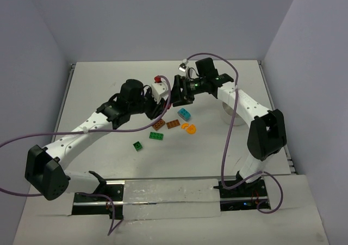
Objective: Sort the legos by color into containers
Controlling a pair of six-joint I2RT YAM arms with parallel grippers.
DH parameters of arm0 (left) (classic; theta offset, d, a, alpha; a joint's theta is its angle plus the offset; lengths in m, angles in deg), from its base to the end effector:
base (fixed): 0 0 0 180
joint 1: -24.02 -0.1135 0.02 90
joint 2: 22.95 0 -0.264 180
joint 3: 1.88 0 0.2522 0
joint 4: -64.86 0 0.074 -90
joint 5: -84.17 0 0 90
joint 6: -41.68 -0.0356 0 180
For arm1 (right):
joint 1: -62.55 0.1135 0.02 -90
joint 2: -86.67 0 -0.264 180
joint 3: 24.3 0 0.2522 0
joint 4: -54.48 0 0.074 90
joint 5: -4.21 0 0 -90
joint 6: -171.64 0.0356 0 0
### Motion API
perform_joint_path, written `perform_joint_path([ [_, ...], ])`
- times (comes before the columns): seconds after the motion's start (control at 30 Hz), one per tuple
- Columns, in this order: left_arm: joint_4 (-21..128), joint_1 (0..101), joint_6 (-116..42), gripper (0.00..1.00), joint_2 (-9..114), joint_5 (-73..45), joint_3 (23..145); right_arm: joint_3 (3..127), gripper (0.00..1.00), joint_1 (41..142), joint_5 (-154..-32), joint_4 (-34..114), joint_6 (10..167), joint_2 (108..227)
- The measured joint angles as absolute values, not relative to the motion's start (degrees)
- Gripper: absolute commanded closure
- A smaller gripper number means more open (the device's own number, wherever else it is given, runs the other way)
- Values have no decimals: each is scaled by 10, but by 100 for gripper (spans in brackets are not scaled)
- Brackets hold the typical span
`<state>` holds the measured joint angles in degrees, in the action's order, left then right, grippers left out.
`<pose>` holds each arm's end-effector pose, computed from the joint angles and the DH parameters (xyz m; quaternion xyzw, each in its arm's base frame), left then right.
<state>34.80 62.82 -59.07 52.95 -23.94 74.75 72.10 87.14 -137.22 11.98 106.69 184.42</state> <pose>0.2283 -0.1978 0.3199 0.4293 0.7406 -0.2527 0.4510 0.3313 0.1822 0.3025 -0.1667 0.8296 0.5105 0.1529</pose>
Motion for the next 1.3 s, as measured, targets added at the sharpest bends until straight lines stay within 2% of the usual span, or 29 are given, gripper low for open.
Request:
perform_joint_path([
  [0.13, 348, 633, -591, 100, 530, -239, 750, 733, 44, 874, -1389, 120, 1067, 1848],
  [0.23, 348, 634, -591, 100, 530, -238, 750, 743, 48, 874, -1399, 121, 1066, 1853],
  [0.33, 345, 633, -590, 100, 530, -236, 750, 743, 56, 874, -1404, 121, 1065, 1861],
  [0.43, 340, 633, -590, 100, 531, -233, 750, 743, 57, 874, -1408, 122, 1064, 1867],
  [0.57, 338, 634, -590, 99, 531, -231, 750, 743, 74, 874, -1410, 122, 1062, 1869],
  [0.6, 338, 634, -590, 81, 532, -231, 750, 743, 83, 874, -1410, 121, 1061, 1869],
  [0.63, 338, 634, -590, 57, 532, -230, 750, 743, 94, 874, -1410, 121, 1059, 1869],
  [0.67, 338, 634, -590, 55, 532, -230, 751, 743, 100, 874, -1409, 121, 1058, 1869],
  [0.7, 337, 634, -589, 29, 533, -229, 751, 743, 100, 874, -1407, 119, 1056, 1868],
  [0.73, 337, 634, -588, 13, 535, -229, 753, 743, 100, 874, -1407, 116, 1053, 1868],
  [0.77, 337, 634, -588, 6, 536, -227, 754, 743, 100, 875, -1402, 113, 1048, 1867],
  [0.83, 336, 634, -582, 1, 538, -222, 758, 743, 100, 875, -1382, 97, 1036, 1861],
  [1.03, 323, 618, -569, 1, 533, -216, 761, 729, 100, 851, -1302, 50, 990, 1784],
  [1.3, 311, 589, -537, 1, 500, -148, 763, 702, 100, 741, -1114, -40, 883, 1625],
])
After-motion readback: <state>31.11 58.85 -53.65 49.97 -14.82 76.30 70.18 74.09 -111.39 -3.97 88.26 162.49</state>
